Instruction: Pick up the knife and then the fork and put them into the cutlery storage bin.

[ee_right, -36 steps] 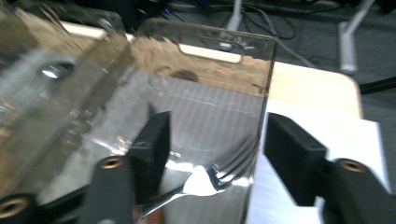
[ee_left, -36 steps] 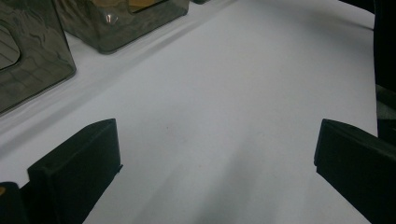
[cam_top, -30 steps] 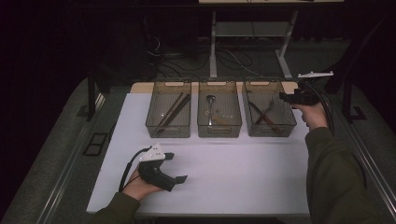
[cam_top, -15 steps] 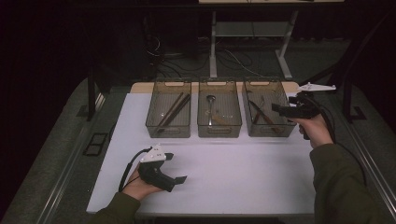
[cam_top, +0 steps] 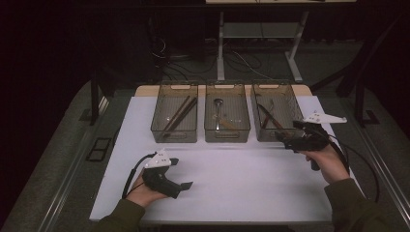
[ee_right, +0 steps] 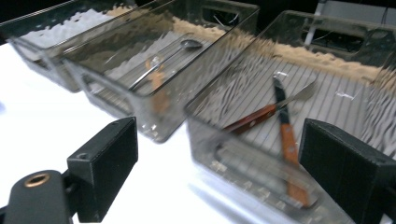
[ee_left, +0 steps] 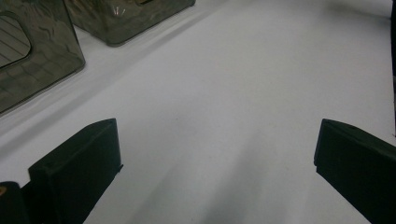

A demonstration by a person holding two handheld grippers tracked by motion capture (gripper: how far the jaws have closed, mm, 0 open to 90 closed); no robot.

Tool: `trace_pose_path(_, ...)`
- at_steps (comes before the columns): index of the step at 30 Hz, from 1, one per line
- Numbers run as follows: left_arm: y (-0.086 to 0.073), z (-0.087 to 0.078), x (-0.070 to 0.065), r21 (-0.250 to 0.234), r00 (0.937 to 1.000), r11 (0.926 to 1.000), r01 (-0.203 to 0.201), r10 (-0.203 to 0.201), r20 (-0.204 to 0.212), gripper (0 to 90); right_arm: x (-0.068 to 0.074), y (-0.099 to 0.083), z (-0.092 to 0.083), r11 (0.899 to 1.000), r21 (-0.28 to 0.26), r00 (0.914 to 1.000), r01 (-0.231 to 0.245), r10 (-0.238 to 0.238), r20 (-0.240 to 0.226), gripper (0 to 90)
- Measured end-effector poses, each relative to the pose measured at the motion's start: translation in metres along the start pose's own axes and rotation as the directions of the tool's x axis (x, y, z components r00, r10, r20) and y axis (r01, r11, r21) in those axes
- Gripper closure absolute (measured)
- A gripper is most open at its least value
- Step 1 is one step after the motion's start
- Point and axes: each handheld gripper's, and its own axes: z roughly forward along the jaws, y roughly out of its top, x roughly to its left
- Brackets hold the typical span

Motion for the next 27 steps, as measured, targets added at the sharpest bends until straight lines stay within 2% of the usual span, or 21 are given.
trace_pose_path(4,0.0,0.0,0.0,-0.003,1.0,1.0,0.001,-0.001,0.002,0.0,0.011,-0.016,-0.006,1.0,-0.005,0.9996,-0.002,0.002,-0.029,11.7)
trace_pose_path(9,0.0,0.001,-0.002,0.002,1.0,1.0,-0.003,0.003,0.003,0.0,0.021,-0.037,-0.011,1.0,0.002,0.999,0.004,-0.003,-0.044,11.7)
trace_pose_path(10,0.001,0.002,-0.002,0.003,1.0,1.0,-0.005,0.005,0.004,0.0,0.023,-0.041,-0.011,1.0,-0.001,0.9988,0.013,-0.013,-0.046,11.7)
trace_pose_path(16,0.001,0.002,-0.003,-0.005,1.0,1.0,-0.004,0.004,0.003,0.0,0.03,-0.067,-0.016,1.0,0.026,0.997,0.006,-0.004,-0.077,11.7)
trace_pose_path(19,0.001,0.001,-0.003,-0.009,0.9999,0.9999,-0.006,0.007,0.008,0.0,0.03,-0.075,-0.021,0.999,0.036,0.996,0.018,-0.015,-0.088,11.8)
trace_pose_path(22,0.002,0.001,-0.003,-0.013,0.9999,0.9999,-0.007,0.007,0.012,0.0,0.033,-0.084,-0.025,0.999,0.045,0.9948,-0.007,0.012,-0.101,11.7)
trace_pose_path(27,0.002,0.002,-0.004,-0.01,0.9999,0.9999,-0.007,0.007,0.01,0.0,0.041,-0.089,-0.021,0.998,0.059,0.9919,0.012,-0.004,-0.127,11.7)
